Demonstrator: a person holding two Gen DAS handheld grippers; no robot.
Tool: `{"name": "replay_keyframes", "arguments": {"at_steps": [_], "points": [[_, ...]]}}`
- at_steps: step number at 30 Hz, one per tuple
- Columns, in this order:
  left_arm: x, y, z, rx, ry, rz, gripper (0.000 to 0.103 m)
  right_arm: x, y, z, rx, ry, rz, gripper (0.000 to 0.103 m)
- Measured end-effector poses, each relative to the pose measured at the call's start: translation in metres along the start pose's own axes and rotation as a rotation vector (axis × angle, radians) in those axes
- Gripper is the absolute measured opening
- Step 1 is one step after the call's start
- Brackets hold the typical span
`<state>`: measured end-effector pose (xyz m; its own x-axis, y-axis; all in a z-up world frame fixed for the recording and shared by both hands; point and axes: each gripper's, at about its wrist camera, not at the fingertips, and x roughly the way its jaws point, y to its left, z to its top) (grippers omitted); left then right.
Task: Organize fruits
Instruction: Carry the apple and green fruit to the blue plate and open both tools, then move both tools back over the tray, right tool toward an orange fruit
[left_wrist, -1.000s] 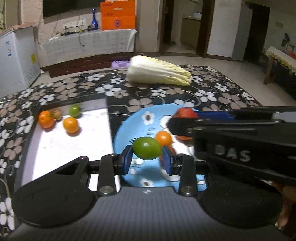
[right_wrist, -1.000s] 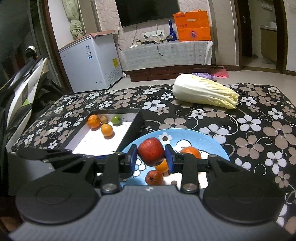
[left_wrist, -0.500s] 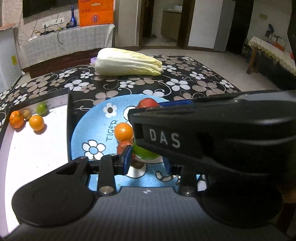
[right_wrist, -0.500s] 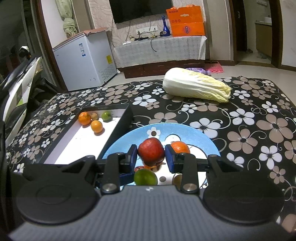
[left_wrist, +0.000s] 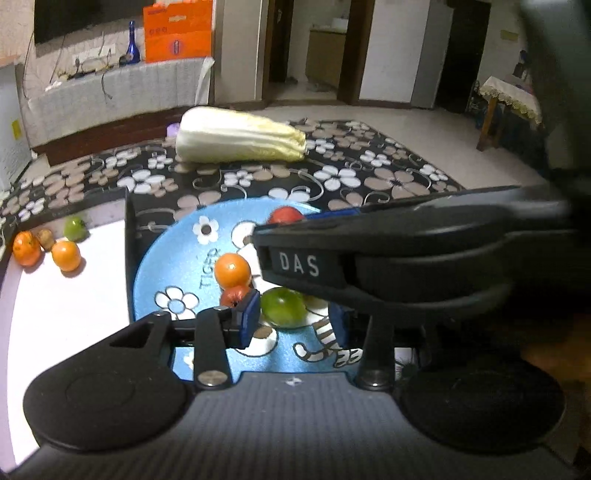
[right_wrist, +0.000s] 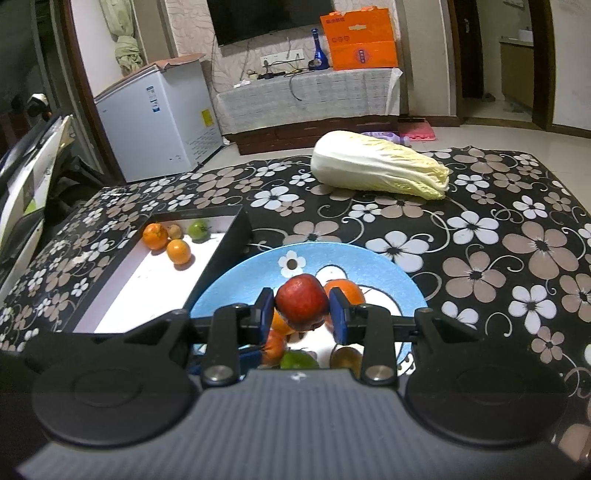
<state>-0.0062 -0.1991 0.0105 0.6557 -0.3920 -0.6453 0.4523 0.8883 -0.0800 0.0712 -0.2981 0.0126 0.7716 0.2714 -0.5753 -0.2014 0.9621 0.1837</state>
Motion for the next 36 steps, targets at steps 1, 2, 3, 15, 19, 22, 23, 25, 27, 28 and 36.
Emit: {"name": "replay_keyframes", "arguments": {"at_steps": [1, 2, 3, 15, 19, 22, 23, 25, 27, 28, 36], "points": [[-0.004, 0.001, 0.0, 0.002, -0.008, 0.003, 0.048, 0.001, 0.0, 0.0, -0.002, 0.001, -0.016, 0.036], [-0.006, 0.003, 0.0, 0.002, -0.012, 0.004, 0.048, 0.003, 0.0, 0.0, -0.008, 0.005, -0.036, 0.036], [-0.009, 0.006, 0.0, -0.001, -0.012, 0.008, 0.048, 0.004, 0.0, 0.001, -0.013, 0.009, -0.057, 0.036], [-0.028, 0.043, 0.001, -0.056, -0.032, 0.08, 0.048, 0.027, 0.002, 0.002, 0.019, 0.04, -0.132, 0.036], [-0.031, 0.051, 0.0, -0.068, -0.031, 0.098, 0.048, 0.029, 0.007, 0.003, 0.02, 0.032, -0.142, 0.037], [-0.034, 0.056, 0.001, -0.073, -0.038, 0.111, 0.048, 0.031, 0.009, 0.005, 0.022, 0.026, -0.147, 0.037], [-0.035, 0.058, 0.001, -0.075, -0.039, 0.115, 0.048, 0.031, 0.01, 0.005, 0.023, 0.024, -0.146, 0.037], [-0.035, 0.061, 0.001, -0.078, -0.038, 0.125, 0.048, 0.032, 0.011, 0.006, 0.025, 0.023, -0.144, 0.037], [-0.035, 0.066, 0.0, -0.084, -0.036, 0.138, 0.048, 0.033, 0.012, 0.006, 0.023, 0.023, -0.144, 0.037], [-0.035, 0.068, 0.001, -0.087, -0.036, 0.144, 0.048, 0.033, 0.012, 0.007, 0.023, 0.022, -0.144, 0.037], [-0.037, 0.092, 0.0, -0.13, -0.031, 0.19, 0.048, 0.026, 0.013, 0.009, 0.024, -0.007, -0.138, 0.042]]}}
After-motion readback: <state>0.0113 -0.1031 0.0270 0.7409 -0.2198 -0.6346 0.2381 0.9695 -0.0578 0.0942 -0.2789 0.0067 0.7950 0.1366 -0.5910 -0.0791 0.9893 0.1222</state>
